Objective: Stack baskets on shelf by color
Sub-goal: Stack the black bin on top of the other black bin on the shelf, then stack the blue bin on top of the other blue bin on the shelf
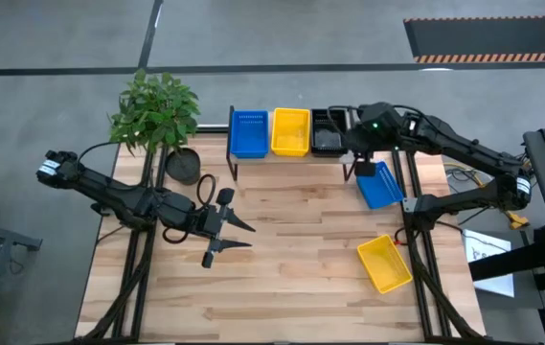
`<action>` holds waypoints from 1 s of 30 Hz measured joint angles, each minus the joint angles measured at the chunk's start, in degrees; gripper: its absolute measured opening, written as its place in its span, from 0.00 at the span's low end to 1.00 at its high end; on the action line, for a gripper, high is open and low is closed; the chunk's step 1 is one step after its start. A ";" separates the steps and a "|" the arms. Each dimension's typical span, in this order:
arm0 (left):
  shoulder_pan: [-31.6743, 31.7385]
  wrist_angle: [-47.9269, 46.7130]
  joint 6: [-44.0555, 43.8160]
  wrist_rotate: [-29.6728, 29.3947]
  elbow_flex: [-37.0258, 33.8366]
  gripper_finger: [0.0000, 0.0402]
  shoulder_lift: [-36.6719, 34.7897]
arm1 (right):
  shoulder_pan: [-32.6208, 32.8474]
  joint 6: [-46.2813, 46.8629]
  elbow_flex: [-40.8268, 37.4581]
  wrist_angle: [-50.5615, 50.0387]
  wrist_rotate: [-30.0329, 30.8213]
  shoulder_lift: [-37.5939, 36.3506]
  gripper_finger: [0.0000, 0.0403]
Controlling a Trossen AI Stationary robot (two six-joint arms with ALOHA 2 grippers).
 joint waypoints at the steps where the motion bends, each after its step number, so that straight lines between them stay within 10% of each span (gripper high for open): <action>1: 0.00 0.00 0.00 -0.02 0.00 0.36 0.00 | 0.00 0.19 0.20 0.18 -0.01 0.00 0.22; 13: 0.01 0.00 0.02 -0.25 0.00 0.36 0.00 | 0.00 1.02 -2.24 0.41 -0.01 1.69 0.03; 30: 0.00 1.76 -0.46 -0.24 -4.32 0.36 0.02 | 7.87 18.25 -1.37 -1.24 -3.59 -0.78 0.02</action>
